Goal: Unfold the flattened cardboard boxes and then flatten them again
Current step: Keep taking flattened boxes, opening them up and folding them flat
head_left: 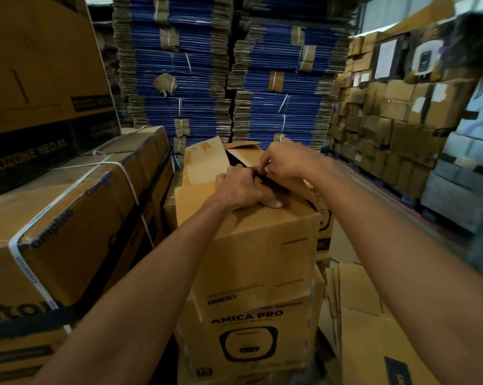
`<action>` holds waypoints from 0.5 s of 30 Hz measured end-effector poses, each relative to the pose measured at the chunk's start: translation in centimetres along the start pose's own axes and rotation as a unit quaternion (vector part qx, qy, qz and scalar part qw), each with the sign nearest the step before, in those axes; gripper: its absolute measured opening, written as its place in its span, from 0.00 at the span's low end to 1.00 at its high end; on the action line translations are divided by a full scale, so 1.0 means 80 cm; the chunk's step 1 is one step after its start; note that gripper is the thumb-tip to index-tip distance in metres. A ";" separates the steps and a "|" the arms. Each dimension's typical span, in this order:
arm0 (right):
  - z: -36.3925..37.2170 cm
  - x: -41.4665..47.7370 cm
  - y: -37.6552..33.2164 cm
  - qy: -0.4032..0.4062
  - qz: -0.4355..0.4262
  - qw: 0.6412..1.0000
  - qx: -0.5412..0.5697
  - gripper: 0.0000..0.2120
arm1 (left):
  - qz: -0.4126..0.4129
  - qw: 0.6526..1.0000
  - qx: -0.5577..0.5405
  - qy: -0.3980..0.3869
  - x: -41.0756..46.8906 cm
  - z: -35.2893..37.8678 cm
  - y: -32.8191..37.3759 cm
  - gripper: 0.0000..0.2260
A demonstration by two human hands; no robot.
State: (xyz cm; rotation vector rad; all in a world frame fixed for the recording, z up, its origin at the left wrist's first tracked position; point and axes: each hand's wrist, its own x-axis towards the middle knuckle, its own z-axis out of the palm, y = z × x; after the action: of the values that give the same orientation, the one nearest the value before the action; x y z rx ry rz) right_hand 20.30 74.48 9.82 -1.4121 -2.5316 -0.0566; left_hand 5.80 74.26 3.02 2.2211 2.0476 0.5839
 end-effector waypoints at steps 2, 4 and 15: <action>-0.005 0.006 0.011 0.001 0.008 1.000 0.007 0.14 | 0.003 0.999 0.015 0.035 -0.003 -0.002 0.002 0.45; -0.011 0.011 0.020 0.009 0.022 1.000 0.008 0.16 | 0.009 0.997 0.016 0.075 -0.010 -0.007 0.004 0.49; -0.041 0.008 0.054 -0.047 0.114 0.964 0.236 0.18 | 0.154 0.927 0.137 0.314 -0.079 -0.031 0.052 0.41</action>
State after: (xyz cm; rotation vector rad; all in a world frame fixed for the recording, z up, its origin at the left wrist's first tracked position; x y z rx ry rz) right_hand 24.25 76.79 12.82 -1.5070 -2.2196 0.6248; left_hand 8.72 67.14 5.09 2.8330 2.1436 1.2519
